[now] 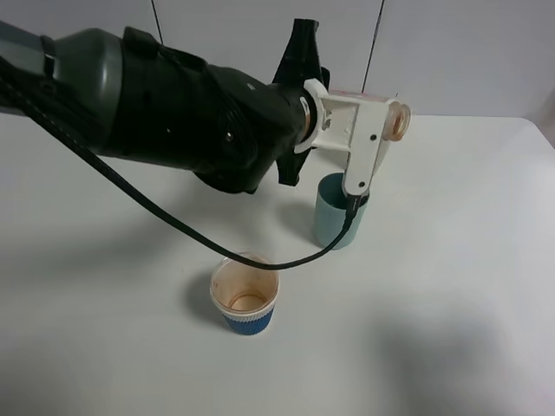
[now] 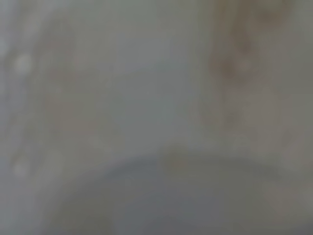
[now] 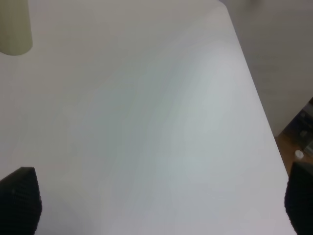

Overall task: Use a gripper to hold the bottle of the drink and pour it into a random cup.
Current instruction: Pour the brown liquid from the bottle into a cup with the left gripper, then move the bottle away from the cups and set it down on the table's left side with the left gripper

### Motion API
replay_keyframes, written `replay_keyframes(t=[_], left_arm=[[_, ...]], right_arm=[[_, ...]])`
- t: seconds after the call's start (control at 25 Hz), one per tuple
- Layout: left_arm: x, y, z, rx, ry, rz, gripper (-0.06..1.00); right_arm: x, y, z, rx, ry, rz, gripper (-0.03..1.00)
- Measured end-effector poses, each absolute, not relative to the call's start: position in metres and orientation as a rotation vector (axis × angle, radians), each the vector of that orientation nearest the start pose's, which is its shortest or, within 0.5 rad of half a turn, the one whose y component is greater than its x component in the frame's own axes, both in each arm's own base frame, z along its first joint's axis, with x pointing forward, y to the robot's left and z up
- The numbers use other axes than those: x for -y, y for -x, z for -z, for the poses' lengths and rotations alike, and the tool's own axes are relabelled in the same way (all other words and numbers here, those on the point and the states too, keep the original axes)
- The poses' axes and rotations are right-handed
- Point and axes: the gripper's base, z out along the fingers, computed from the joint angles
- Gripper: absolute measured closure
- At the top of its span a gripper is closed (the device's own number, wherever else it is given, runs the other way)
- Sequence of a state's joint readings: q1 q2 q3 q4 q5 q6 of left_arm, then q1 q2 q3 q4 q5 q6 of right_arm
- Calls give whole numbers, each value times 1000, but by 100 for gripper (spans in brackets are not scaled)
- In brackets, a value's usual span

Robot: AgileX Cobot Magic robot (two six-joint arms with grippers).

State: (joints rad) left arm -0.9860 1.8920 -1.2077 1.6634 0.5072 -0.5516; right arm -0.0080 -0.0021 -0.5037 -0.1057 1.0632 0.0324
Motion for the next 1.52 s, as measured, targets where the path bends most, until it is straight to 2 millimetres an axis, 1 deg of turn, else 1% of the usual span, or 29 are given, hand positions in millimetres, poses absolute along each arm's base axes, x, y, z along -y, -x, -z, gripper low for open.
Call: replay_keyframes(t=[0.24,0.4,0.56,0.68,0.8,0.96,1.12,1.28,1.36,1.52], left_arm=[[300,-280,-231,-1510,-1505,-258,60],[279,-298,-245,-1652,-1298,-7,60],[258,-316,-260,-1673,-1108,208,60],[240,-328,-262,-1654,-1004,333,60],[221,-335,-258,-1626,-910,447,60],[190,-345,-250,-1625,-794,508,60],[155,-349,-237,-1629,-718,529,60],[123,-350,-226,-1630,-643,544,60],[107,-348,-218,-1647,-589,537,60],[79,-346,-204,-1684,-516,452,60]], right_arm=[[8,6,-278,-2038,-47,111,-2],[8,6,-278,-2038,-47,111,-2],[8,6,-278,-2038,-47,111,-2],[8,6,-278,-2038,-47,111,-2],[8,6,-278,-2038,-47,111,-2],[8,6,-278,-2038,-47,111,-2],[8,6,-278,-2038,-47,111,-2],[8,6,-278,-2038,-47,111,-2],[8,6,-278,-2038,-47,111,-2],[8,6,-278,-2038,-47,111,-2]])
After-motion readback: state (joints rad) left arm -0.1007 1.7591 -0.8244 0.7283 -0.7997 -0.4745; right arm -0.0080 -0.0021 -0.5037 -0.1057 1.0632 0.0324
